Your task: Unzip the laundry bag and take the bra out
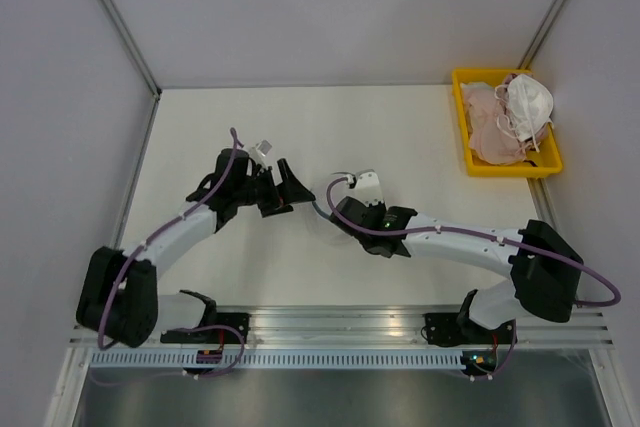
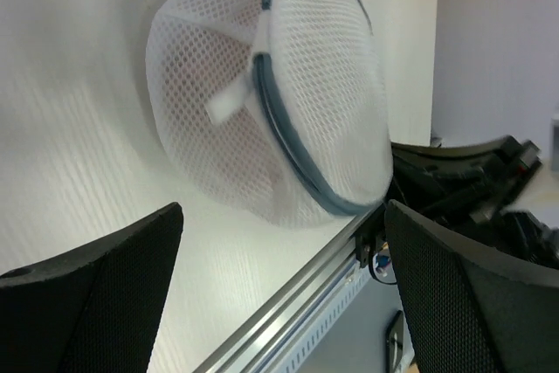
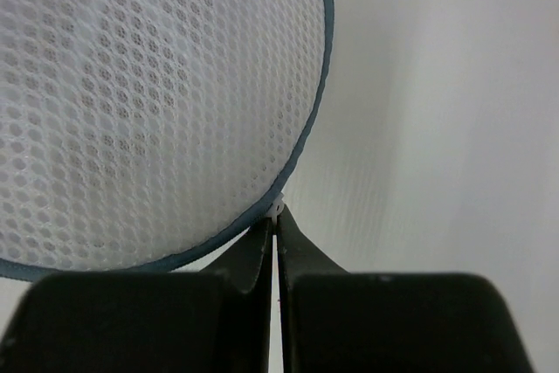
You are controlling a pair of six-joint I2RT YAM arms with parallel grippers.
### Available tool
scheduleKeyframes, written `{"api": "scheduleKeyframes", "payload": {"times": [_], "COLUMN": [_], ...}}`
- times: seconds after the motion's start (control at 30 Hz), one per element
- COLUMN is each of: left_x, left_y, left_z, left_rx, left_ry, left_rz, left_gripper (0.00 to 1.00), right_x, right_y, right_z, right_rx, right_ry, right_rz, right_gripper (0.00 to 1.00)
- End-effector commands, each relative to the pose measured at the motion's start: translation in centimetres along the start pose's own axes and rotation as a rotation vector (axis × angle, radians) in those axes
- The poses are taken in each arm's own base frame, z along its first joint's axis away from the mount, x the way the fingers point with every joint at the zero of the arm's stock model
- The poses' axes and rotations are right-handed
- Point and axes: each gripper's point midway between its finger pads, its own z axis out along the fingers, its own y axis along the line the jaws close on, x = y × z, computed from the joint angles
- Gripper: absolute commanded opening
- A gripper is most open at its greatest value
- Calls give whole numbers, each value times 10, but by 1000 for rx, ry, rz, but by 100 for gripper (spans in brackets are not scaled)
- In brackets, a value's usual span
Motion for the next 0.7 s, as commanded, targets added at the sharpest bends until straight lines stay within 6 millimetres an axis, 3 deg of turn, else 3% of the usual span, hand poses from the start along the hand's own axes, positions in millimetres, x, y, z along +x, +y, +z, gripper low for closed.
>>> {"api": "scheduleKeyframes", "payload": {"times": [0.0,0.07,0.13,0.23,0.37,0.57,0.67], "left_x": [-8,1,8,25,44,56,58], "left_y": [-5,-7,-25,-32,-30,-42,-46], "left_z": [-41,-57,-74,-81,-76,-61,-52], "left_rx": [-82,-86,-14,36,47,100,111], "left_ry": [-174,-197,-227,-211,-167,-115,-99], "left_rz": [-17,-49,-46,-102,-174,-218,-229], "left_gripper": [100,100,100,100,100,100,99], "right_x": [-5,0,-1,1,-4,-5,-3], "right_y": [3,12,22,45,71,111,120], "right_z": [-9,-13,-18,-29,-48,-74,-83], "right_rx": [-61,-128,-196,-348,-488,-735,-814], "right_ry": [-14,12,10,21,2,-6,-4], "right_rz": [3,-15,-4,-17,-37,-57,-57], "right_gripper": [0,1,0,0,1,0,0]}}
